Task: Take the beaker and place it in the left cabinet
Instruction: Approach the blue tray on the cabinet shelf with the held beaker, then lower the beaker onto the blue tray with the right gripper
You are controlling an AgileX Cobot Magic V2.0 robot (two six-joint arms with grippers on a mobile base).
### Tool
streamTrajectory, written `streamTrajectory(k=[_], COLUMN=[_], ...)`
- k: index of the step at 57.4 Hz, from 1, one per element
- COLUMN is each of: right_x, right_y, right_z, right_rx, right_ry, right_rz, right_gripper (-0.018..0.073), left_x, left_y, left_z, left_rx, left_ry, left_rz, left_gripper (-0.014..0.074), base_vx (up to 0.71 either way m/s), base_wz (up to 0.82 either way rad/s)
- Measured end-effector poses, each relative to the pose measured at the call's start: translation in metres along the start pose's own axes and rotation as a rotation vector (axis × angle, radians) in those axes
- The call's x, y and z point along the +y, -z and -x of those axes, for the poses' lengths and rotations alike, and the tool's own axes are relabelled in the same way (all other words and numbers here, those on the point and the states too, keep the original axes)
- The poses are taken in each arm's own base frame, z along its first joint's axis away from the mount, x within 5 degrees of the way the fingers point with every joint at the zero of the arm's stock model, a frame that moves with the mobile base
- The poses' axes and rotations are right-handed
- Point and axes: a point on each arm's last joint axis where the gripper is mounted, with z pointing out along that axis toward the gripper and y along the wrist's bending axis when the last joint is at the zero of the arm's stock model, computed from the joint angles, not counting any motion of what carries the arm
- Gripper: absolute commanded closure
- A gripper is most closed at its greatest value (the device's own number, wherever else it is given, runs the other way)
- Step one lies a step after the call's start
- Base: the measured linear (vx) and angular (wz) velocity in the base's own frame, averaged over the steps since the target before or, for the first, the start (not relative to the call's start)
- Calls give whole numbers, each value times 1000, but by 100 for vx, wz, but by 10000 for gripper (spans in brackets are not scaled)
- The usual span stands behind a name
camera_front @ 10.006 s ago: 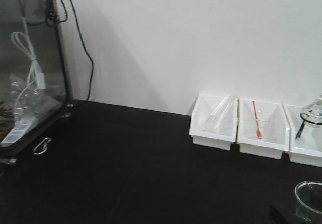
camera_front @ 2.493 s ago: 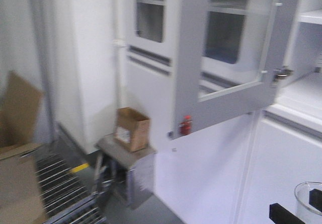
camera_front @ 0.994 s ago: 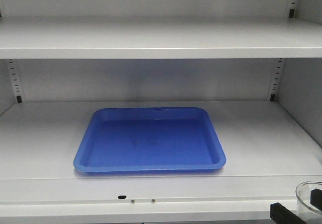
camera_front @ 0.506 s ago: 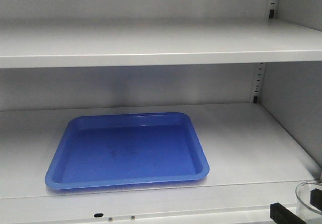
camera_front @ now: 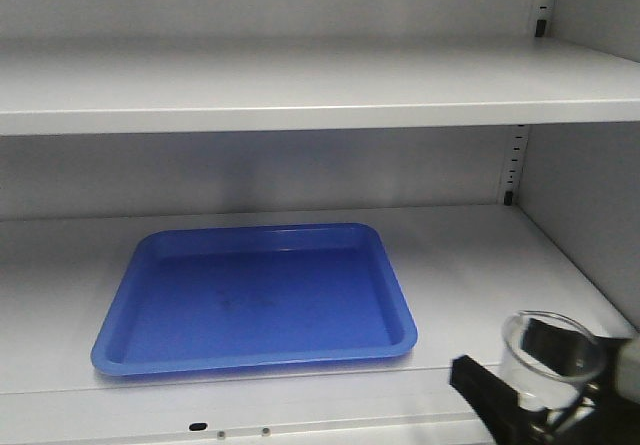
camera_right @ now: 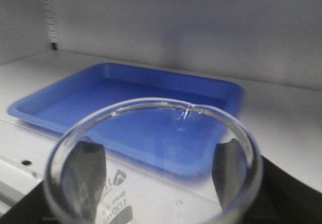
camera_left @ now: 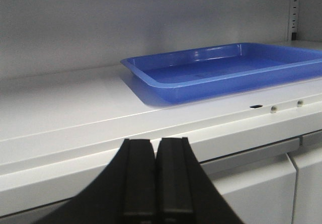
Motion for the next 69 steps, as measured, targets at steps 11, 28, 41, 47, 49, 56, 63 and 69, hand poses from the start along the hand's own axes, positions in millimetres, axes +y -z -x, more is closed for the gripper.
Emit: streamTrajectory(k=[11, 28, 41, 47, 49, 56, 63, 69], right_x=[-6, -23, -30, -30, -30, -31, -31, -31], right_y=[-80, -198, -241, -248, -248, -250, -250, -250], right_z=[-1, -23, -40, -46, -47, -52, -53, -54], right_rx=[-9, 12, 17, 25, 27, 45, 60, 61], right_ry=[-13, -23, -24, -26, -26, -27, -27, -27], right_rz=[83, 106, 106, 107, 107, 102, 96, 95], right_gripper=[565, 565, 562, 560, 559, 532, 475, 406], left_x=[0, 0, 0, 0, 0, 0, 0, 0], left_y=[0, 0, 0, 0, 0, 0, 0, 0], left_z=[0, 0, 0, 0, 0, 0, 0, 0], left_rx=[0, 0, 0, 0, 0, 0, 0, 0], left_ry=[0, 0, 0, 0, 0, 0, 0, 0], left_rz=[0, 0, 0, 0, 0, 0, 0, 0], left_gripper=[596, 596, 596, 596, 596, 596, 596, 596], base_vx=[0, 0, 0, 0, 0, 0, 0, 0], base_wz=[0, 0, 0, 0, 0, 0, 0, 0])
